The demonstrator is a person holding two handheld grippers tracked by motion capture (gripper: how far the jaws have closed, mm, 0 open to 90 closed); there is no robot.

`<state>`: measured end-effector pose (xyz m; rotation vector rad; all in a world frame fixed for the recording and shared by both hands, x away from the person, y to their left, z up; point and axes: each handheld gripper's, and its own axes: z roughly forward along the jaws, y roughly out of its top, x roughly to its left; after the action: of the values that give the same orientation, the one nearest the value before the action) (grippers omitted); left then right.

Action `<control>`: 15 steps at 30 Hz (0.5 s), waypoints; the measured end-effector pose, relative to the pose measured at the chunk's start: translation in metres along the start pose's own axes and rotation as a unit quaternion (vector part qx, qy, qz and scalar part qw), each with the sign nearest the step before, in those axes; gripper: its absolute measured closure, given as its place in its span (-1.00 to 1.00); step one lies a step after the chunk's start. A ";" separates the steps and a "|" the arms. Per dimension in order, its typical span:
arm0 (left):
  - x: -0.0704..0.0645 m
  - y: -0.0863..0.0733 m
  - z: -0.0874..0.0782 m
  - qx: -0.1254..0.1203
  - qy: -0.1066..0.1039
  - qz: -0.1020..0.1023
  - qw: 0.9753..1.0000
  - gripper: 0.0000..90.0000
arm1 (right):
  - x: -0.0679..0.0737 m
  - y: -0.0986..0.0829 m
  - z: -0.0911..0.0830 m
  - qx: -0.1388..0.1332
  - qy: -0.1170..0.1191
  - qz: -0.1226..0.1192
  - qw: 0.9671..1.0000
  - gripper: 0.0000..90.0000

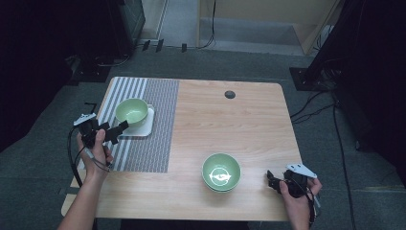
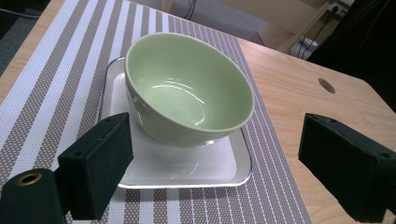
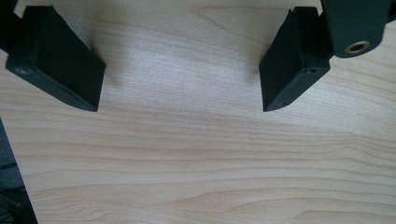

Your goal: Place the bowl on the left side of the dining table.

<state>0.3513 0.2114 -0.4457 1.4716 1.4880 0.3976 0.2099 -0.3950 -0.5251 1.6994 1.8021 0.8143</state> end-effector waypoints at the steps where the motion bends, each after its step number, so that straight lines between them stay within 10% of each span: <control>1: 0.000 0.000 0.000 0.000 0.000 0.000 1.000 -0.79 | 0.000 0.000 0.000 0.000 0.000 0.000 1.000 -0.69; 15: 0.012 -0.022 -0.027 -0.018 -0.008 0.001 1.000 -0.79 | 0.000 0.000 0.000 0.000 0.000 0.000 1.000 -0.69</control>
<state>0.3198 0.2275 -0.4551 1.4457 1.4598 0.4107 0.2098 -0.3948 -0.5251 1.6999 1.8025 0.8129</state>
